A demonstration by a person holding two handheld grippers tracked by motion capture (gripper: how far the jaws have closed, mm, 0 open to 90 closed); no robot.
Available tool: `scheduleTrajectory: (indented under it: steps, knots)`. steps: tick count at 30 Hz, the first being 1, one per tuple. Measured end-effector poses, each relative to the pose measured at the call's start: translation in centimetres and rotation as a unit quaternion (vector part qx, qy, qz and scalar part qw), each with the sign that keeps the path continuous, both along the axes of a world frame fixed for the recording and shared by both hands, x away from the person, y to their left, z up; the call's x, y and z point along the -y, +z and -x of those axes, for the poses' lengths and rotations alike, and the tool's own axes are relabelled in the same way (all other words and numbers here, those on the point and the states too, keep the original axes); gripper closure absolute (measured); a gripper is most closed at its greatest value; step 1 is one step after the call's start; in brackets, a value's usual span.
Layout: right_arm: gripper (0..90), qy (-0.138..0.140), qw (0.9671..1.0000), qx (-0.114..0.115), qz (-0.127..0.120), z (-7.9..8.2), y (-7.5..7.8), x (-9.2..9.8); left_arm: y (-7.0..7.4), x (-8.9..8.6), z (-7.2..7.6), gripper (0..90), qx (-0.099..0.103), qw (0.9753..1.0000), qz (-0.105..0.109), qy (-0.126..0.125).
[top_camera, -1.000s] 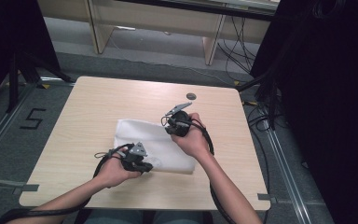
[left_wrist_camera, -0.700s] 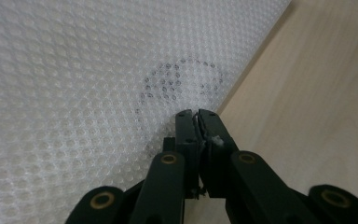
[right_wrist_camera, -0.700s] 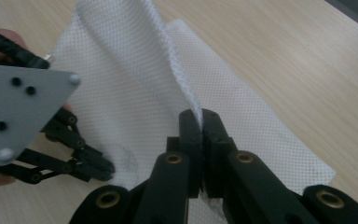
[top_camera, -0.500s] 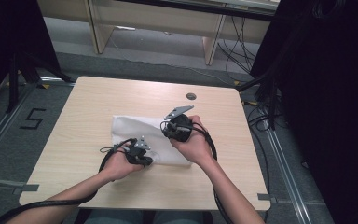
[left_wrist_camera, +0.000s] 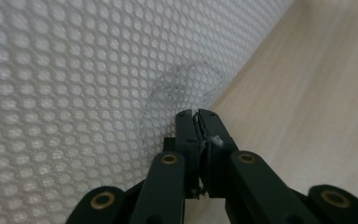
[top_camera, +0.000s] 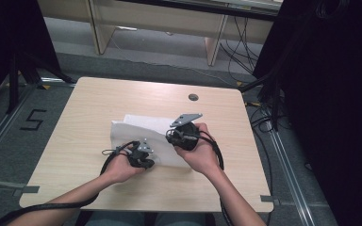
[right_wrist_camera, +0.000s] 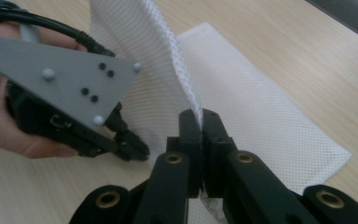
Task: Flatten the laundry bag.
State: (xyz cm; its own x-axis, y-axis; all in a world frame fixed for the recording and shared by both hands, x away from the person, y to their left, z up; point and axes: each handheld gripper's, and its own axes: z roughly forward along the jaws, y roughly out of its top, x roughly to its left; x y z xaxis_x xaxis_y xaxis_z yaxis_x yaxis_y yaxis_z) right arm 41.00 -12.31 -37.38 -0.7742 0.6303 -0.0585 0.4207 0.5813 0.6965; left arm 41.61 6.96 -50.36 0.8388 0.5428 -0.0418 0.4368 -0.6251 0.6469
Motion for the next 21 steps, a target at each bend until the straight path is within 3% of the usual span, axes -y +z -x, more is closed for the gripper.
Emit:
scheduleTrajectory:
  steps: [2, 6, 8, 11, 12, 16, 17, 18, 21]
  knots:
    - [89.5, -0.002, 1.0, -0.007, -0.002, 0.2, 0.1, 0.1, -0.1, 0.0, -0.3, 86.5, 0.001, 1.0, 0.001, 0.003]
    - [89.4, 0.01, 0.9999, 0.01, -0.002, 0.2, -0.2, 0.2, -0.2, -0.3, -0.7, 86.7, 0.002, 0.9998, 0.013, 0.018]
    - [89.5, 0.012, 0.9999, -0.001, 0.0, 0.4, -0.1, 0.1, 0.0, -0.5, -0.8, 86.8, 0.003, 0.9996, 0.015, 0.024]
    - [89.5, 0.01, 0.9999, 0.007, 0.002, 0.6, -0.3, -0.1, 0.4, -0.8, -0.5, 86.3, 0.005, 0.9999, 0.003, 0.015]
    - [89.5, 0.016, 0.9998, 0.006, 0.009, 0.6, -0.3, -0.1, 0.5, -0.9, -0.2, 86.3, 0.016, 0.9997, -0.003, 0.019]
    - [89.5, 0.008, 0.9999, 0.01, 0.003, 0.5, -0.6, -0.1, 0.8, -0.9, 0.9, 87.5, -0.003, 0.9997, 0.017, 0.017]
    - [89.5, 0.008, 0.9999, 0.012, 0.001, 0.5, -0.7, -0.1, 0.8, -0.9, 0.9, 89.3, -0.009, 0.9998, 0.011, 0.011]
    - [89.5, 0.009, 0.9999, 0.009, 0.0, 0.5, -0.7, -0.1, 1.0, -1.0, 0.7, 89.4, -0.012, 0.9999, -0.009, -0.007]
    - [89.5, 0.012, 0.9999, 0.005, 0.0, 0.7, -0.6, 0.0, 0.8, -0.7, 0.2, 89.6, -0.007, 0.9998, -0.016, -0.01]
